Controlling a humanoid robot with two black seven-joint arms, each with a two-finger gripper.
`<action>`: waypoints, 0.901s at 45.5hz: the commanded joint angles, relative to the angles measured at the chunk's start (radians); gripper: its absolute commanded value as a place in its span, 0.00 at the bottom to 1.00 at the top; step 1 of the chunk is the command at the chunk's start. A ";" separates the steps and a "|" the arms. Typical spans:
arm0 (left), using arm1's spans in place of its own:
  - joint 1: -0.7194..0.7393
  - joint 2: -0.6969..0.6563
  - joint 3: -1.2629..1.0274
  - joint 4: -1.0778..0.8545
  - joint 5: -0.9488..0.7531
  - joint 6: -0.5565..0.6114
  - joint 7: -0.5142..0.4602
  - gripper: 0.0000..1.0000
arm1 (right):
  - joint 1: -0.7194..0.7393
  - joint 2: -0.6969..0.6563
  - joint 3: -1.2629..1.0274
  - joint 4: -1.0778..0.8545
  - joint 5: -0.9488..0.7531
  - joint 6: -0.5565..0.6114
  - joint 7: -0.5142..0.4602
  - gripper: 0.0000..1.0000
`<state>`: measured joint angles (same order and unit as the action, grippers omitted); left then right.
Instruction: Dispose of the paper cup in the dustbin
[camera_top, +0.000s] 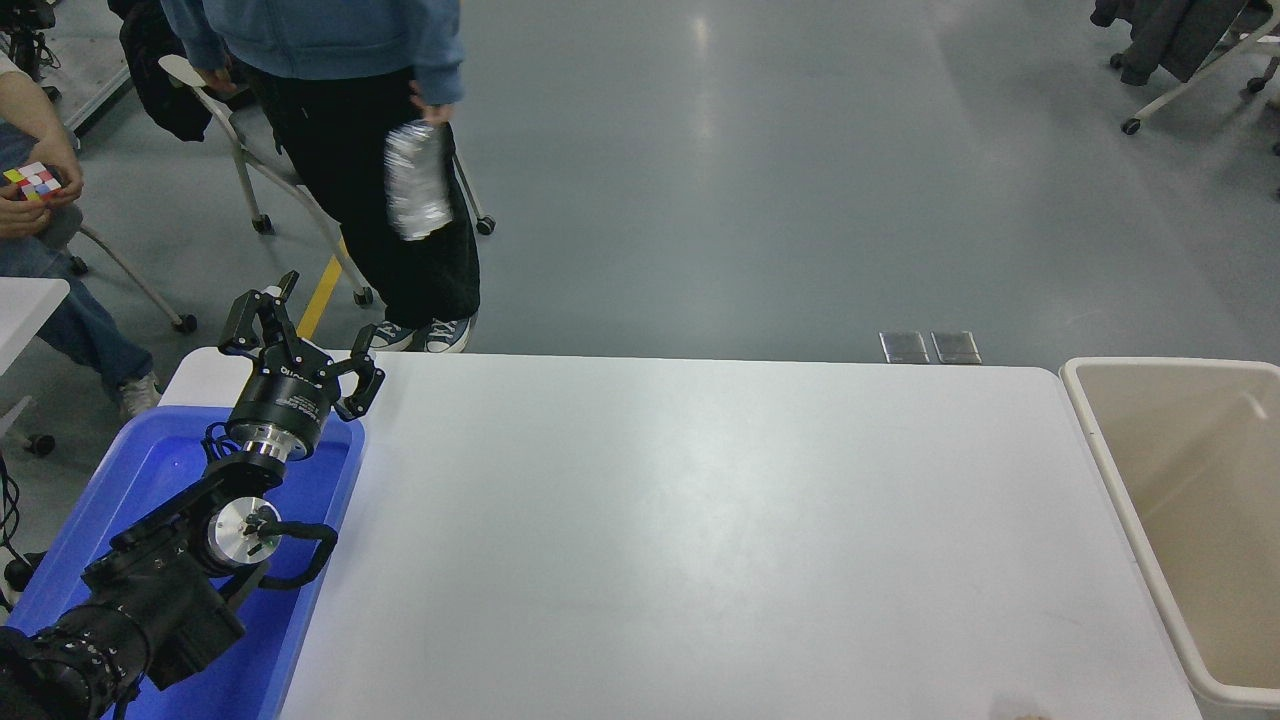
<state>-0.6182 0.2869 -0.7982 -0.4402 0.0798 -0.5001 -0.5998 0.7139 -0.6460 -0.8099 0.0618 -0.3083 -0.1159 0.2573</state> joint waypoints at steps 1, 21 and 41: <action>0.000 0.000 0.001 0.000 0.000 0.000 0.000 1.00 | 0.044 0.000 0.031 -0.007 0.000 -0.001 -0.001 1.00; 0.000 0.000 0.001 0.000 0.000 0.000 0.000 1.00 | 0.030 0.063 0.106 -0.129 0.002 0.028 -0.003 1.00; 0.000 0.000 0.001 0.000 0.000 0.000 0.000 1.00 | 0.176 -0.112 0.667 0.214 0.120 0.190 0.008 1.00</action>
<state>-0.6182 0.2869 -0.7982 -0.4402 0.0798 -0.5001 -0.5998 0.8228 -0.6635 -0.4426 0.0415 -0.2316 0.0307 0.2621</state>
